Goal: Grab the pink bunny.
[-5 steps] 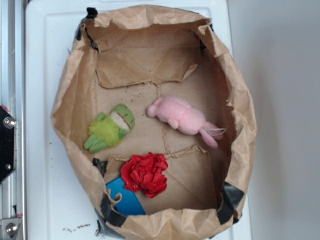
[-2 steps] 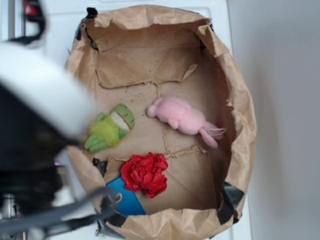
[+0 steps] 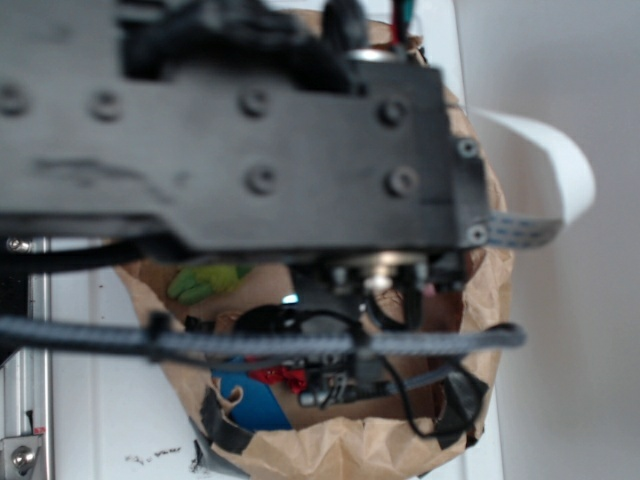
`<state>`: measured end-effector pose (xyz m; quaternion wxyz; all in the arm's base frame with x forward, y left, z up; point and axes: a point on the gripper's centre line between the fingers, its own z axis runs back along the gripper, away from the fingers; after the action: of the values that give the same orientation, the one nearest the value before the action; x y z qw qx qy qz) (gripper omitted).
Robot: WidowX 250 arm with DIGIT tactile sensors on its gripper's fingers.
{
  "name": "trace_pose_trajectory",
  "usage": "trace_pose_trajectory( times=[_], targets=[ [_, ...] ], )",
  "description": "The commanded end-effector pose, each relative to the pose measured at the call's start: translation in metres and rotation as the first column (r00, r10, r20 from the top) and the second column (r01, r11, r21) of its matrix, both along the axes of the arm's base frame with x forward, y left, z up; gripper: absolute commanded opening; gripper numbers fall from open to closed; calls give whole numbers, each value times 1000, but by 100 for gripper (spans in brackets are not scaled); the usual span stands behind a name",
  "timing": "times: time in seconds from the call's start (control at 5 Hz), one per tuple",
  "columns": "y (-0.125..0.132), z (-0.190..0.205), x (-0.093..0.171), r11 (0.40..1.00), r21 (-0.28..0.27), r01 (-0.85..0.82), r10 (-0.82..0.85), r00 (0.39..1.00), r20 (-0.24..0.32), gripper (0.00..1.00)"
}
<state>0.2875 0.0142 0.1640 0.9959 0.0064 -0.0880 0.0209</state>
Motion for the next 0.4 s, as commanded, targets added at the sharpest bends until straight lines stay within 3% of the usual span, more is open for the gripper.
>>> trace_pose_trajectory(
  times=[0.0, 0.2],
  targets=[
    [32, -3, 0, 997, 8, 82, -83, 995, 56, 100],
    [35, -13, -27, 990, 44, 135, -137, 988, 68, 100]
  ],
)
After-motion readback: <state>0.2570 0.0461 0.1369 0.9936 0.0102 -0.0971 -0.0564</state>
